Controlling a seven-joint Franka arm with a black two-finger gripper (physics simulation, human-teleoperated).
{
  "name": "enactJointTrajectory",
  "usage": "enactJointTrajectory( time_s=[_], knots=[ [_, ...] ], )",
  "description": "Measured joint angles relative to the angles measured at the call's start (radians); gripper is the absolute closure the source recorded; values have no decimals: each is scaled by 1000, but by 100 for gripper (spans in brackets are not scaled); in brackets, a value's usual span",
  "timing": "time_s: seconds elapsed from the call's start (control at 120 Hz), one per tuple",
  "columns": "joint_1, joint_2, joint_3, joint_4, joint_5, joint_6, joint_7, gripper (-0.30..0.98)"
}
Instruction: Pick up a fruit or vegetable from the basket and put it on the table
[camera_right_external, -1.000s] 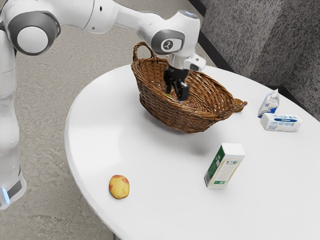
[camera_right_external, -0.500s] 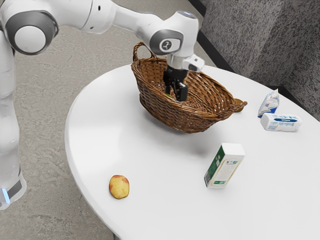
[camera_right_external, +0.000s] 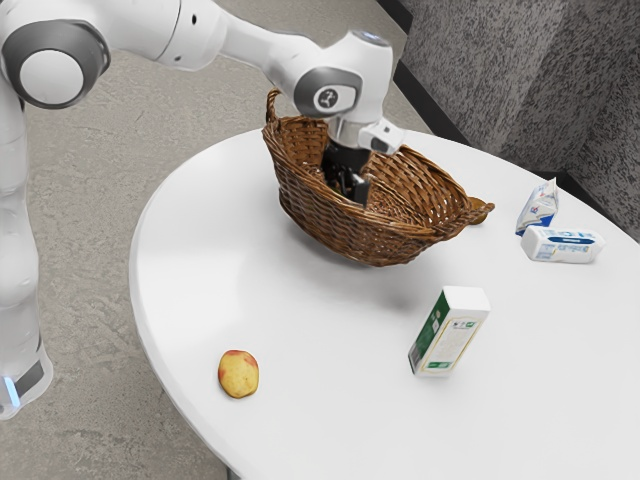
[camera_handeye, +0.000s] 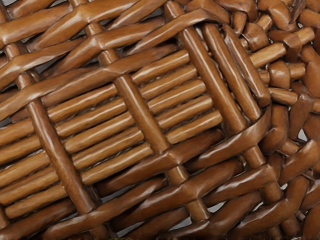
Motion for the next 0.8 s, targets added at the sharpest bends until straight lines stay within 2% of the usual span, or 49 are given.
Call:
enactJointTrajectory(
  time_s=[0.05,0.208,0.283,0.567,0.8],
  knots=[
    [-2,0,0,-2,0,3,1,3],
    [-4,-2,1,-10,4,10,0,33],
    [-4,-3,0,-10,8,12,-1,40],
    [5,-6,0,4,14,5,-9,41],
    [24,-5,-12,102,13,-33,-13,41]
  ],
)
